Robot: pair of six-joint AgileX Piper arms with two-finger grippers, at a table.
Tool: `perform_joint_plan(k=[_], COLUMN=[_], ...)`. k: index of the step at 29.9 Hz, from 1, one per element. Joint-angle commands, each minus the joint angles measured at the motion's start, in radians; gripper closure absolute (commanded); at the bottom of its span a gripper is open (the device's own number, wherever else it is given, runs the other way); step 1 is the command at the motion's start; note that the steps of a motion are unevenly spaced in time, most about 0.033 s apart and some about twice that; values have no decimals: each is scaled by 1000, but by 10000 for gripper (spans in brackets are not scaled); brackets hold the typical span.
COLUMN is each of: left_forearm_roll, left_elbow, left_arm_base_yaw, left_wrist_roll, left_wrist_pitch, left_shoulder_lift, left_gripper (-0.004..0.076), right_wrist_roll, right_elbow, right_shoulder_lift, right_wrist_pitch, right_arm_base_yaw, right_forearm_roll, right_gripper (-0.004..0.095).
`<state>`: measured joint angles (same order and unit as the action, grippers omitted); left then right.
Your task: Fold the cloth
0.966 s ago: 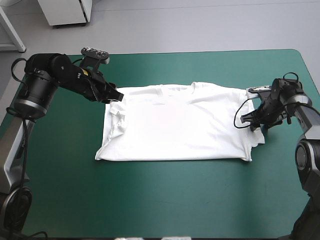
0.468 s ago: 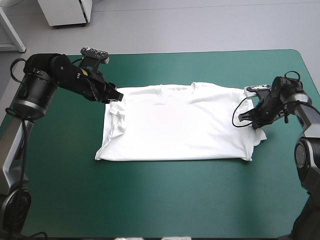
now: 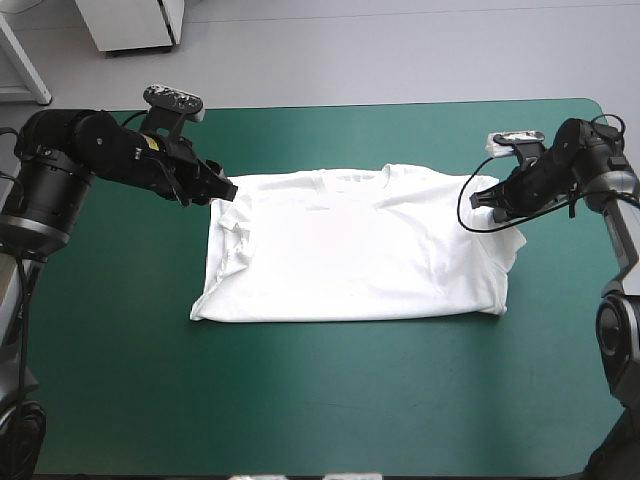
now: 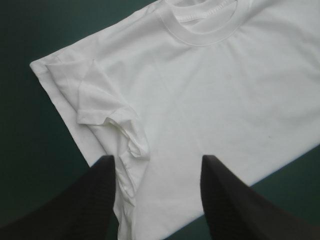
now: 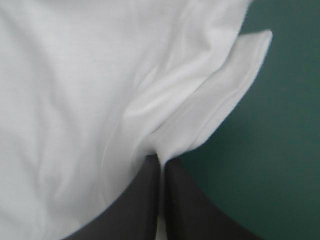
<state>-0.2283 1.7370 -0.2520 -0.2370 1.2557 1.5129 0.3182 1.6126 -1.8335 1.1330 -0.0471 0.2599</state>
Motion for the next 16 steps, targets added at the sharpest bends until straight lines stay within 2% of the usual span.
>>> perform_joint_plan(k=[1,4,9,16], left_forearm_roll=[-20,-23,-23,-23], left_elbow=[28,28,28,28], left_arm_base_yaw=[-4,-4,-4,-4], left_wrist_roll=[10,10,10,10], left_wrist_pitch=[2,2,2,5], left_shoulder_lift=[-51,-55,-56,-62], left_gripper=[340,340,340,340], right_wrist_roll=[14,24,26,26], right_elbow=[33,33,33,33], right_shoulder_lift=[85,82,55,-47], right_wrist_pitch=[29,45,-1,-9], right_arm_base_yaw=[31,87,176,210], right_forearm_roll=[54,56,50,38], right_gripper=[925,925,925,925])
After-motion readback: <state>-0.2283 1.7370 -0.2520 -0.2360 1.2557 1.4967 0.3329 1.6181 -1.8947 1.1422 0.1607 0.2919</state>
